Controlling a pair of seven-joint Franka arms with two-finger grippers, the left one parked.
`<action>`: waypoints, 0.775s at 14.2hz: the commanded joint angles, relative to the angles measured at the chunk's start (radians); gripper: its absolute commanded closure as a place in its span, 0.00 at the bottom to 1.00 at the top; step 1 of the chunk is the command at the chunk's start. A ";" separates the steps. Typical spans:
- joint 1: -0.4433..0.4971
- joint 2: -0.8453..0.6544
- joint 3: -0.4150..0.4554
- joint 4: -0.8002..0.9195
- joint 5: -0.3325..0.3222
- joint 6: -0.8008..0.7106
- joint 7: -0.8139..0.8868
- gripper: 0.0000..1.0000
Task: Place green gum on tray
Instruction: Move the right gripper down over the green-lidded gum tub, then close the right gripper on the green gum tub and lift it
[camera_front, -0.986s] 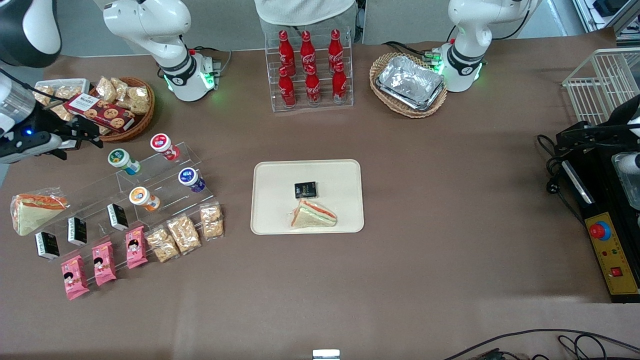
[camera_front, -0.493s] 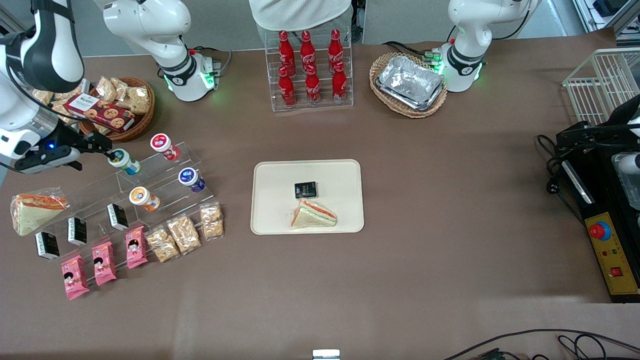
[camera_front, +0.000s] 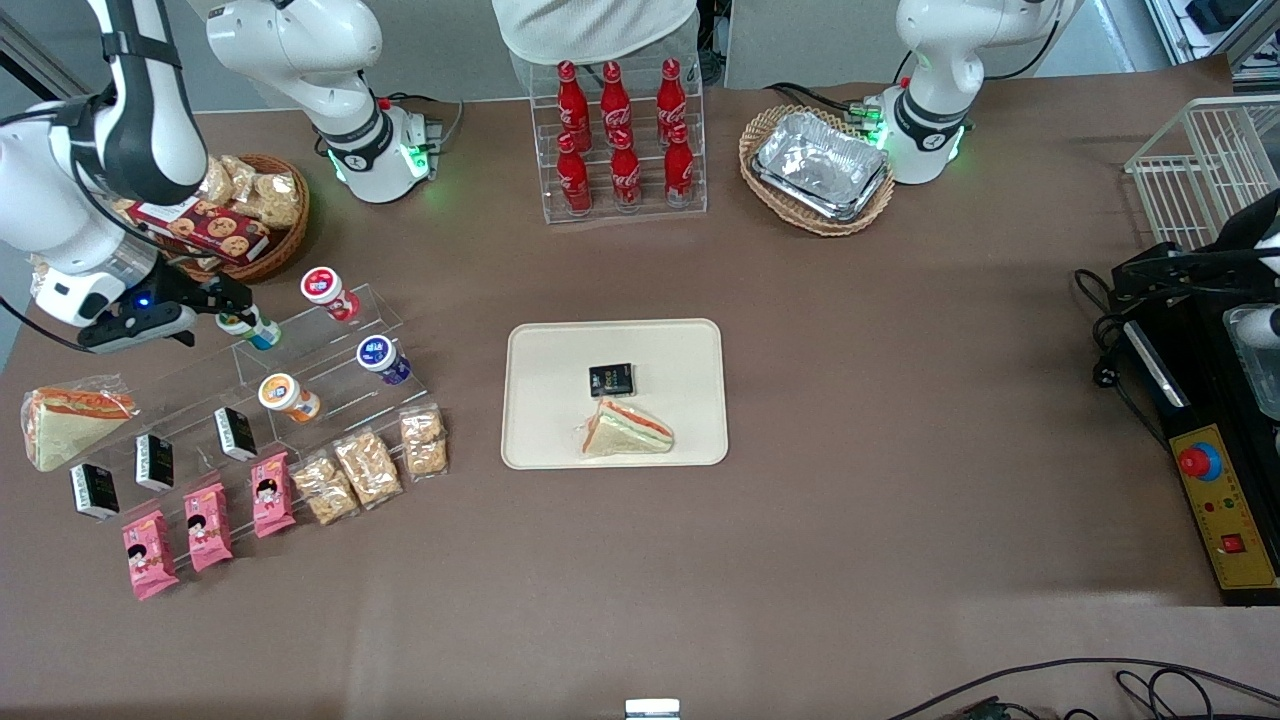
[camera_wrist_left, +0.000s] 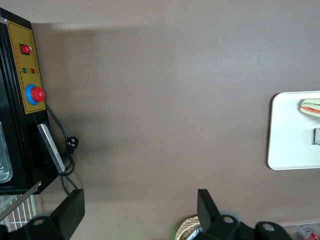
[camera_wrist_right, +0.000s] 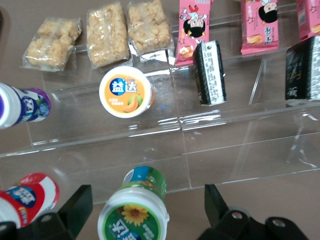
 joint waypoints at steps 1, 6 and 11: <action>-0.006 -0.028 0.004 -0.066 -0.010 0.054 0.009 0.00; -0.006 -0.048 0.004 -0.083 -0.010 0.048 0.009 0.17; -0.006 -0.046 0.002 -0.079 -0.010 0.044 0.011 0.73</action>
